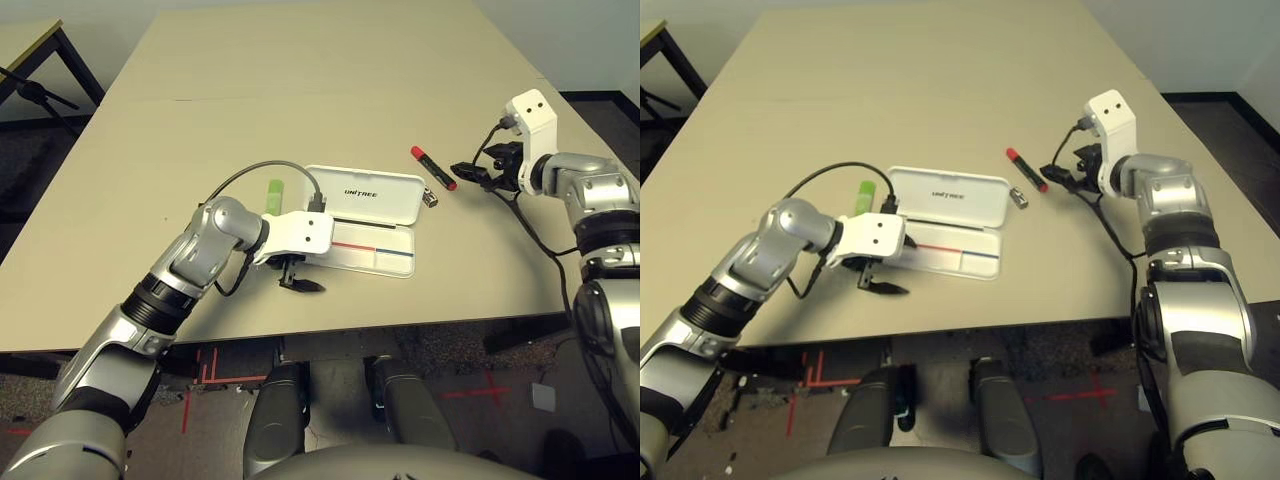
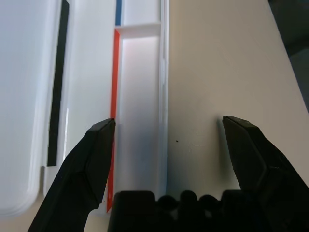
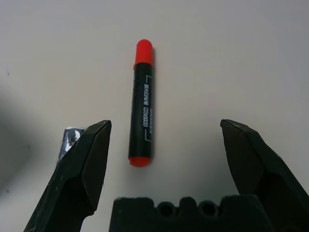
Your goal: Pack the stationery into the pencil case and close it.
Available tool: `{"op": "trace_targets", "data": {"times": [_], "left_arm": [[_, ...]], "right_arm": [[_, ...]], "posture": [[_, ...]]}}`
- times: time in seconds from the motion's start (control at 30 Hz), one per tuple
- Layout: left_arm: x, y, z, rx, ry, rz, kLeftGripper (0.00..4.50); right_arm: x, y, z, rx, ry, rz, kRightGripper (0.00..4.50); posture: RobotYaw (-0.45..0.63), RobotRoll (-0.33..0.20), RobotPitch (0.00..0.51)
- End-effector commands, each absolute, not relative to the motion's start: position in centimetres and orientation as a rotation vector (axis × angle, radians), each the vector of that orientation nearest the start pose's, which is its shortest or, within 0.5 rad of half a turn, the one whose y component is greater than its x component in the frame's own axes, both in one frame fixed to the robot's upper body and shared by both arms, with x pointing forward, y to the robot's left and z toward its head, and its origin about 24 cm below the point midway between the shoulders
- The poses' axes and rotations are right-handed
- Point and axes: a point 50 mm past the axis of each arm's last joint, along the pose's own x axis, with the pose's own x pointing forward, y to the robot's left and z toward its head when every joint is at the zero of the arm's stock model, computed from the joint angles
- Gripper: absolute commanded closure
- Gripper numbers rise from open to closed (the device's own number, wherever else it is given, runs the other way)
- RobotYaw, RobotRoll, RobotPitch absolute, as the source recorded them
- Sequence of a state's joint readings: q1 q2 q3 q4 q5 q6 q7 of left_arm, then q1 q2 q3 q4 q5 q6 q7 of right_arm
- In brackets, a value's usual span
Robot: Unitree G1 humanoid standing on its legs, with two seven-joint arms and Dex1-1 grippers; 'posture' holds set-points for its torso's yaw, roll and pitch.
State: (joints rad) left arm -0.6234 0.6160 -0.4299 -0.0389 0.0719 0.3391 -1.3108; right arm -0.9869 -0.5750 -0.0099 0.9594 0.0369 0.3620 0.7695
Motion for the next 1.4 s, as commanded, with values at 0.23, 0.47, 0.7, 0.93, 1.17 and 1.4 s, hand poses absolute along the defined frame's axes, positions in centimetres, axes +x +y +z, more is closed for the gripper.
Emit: {"op": "trace_targets", "data": {"times": [0.23, 0.47, 0.7, 0.93, 1.17, 1.4], "left_arm": [[28.1, 11.9, 15.1, 0.824, 0.315, -1.438, 0.03], [27.5, 12.1, 16.2, 0.8, 0.294, -1.428, 0.03], [27.2, 12.3, 17.9, 0.771, 0.251, -1.402, 0.03], [26.7, 12.4, 18.5, 0.745, 0.237, -1.39, 0.03], [26.5, 12.1, 18.5, 0.727, 0.233, -1.39, 0.0], [26.8, 12.1, 18.5, 0.725, 0.228, -1.372, 0.0]], "right_arm": [[39.6, -23.8, 14.8, -0.235, 0.491, 0.423, 0.0], [40.0, -23.0, 14.6, -0.25, 0.512, 0.403, 0.0], [40.1, -22.7, 14.1, -0.259, 0.529, 0.39, 0.0], [39.8, -22.4, 12.8, -0.267, 0.574, 0.378, 0.0], [39.7, -22.1, 11.9, -0.25, 0.599, 0.359, 1.52], [39.8, -22.2, 12.5, -0.247, 0.58, 0.36, 3.93]], "posture": [[0.0, 0.0, 0.143], [0.03, 0.0, 0.157], [0.04, 0.0, 0.186], [0.06, 0.0, 0.211], [0.06, 0.0, 0.218], [0.05, 0.0, 0.213]]}}
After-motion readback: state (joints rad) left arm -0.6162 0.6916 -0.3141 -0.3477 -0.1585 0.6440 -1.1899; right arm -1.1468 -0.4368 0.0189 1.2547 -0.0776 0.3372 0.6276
